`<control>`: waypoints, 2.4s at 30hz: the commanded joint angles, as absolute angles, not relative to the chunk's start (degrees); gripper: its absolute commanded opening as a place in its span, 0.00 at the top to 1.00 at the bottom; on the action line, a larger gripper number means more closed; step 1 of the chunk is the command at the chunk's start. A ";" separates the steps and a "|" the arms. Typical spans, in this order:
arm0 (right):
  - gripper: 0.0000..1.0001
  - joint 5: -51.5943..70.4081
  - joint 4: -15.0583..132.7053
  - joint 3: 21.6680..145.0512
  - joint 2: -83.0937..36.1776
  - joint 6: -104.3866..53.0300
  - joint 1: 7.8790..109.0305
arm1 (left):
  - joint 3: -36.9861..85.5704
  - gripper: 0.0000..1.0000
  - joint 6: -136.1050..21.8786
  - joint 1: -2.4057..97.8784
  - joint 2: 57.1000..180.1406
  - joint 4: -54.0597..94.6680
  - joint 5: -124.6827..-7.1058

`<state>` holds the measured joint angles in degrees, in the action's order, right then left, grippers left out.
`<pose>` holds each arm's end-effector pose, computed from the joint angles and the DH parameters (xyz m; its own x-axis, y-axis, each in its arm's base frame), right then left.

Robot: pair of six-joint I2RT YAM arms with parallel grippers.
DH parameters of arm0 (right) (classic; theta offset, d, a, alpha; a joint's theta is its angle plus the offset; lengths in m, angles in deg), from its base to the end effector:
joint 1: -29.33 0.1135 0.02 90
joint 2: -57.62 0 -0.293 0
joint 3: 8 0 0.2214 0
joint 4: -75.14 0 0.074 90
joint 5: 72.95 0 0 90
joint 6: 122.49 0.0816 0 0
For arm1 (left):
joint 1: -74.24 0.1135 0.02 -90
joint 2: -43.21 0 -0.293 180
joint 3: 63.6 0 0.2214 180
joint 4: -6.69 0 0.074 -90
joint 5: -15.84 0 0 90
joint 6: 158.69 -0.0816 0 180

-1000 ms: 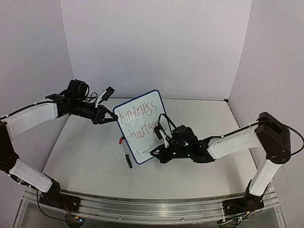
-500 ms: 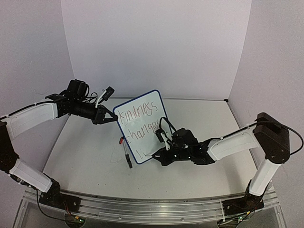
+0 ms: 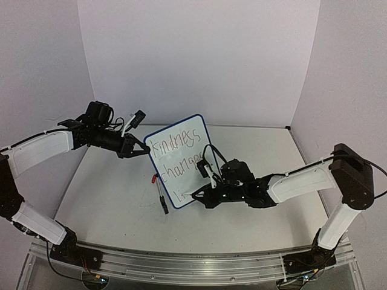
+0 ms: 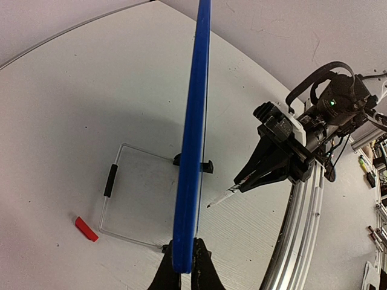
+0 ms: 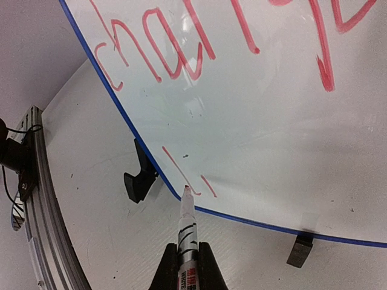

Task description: Write a sentence on the whiteboard

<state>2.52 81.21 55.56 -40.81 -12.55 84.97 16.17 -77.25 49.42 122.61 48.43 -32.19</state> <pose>0.1968 0.3241 0.2031 -0.5704 -0.2494 -0.7826 -0.7751 0.4786 0.4125 0.2390 -0.1707 0.3139 -0.4789 0.3434 -0.8079 0.8483 0.4177 -0.3254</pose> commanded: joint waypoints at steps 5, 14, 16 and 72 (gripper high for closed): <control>1.00 5.13 83.15 58.92 -41.82 -13.18 85.23 | 16.06 1.00 -79.53 48.92 121.97 50.63 -35.26; 1.00 5.48 83.41 60.43 -44.20 -12.99 85.25 | 16.11 1.00 -79.55 48.92 121.96 50.65 -35.30; 1.00 6.12 83.41 60.46 -44.50 -12.89 85.23 | 16.13 1.00 -79.51 48.92 122.04 50.68 -35.28; 1.00 13.42 80.48 52.83 -41.02 -9.91 85.23 | 16.16 1.00 -79.26 48.84 122.32 50.50 -34.71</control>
<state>10.61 80.73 54.16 -40.68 -11.28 85.29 16.17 -77.25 49.42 122.59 48.43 -32.18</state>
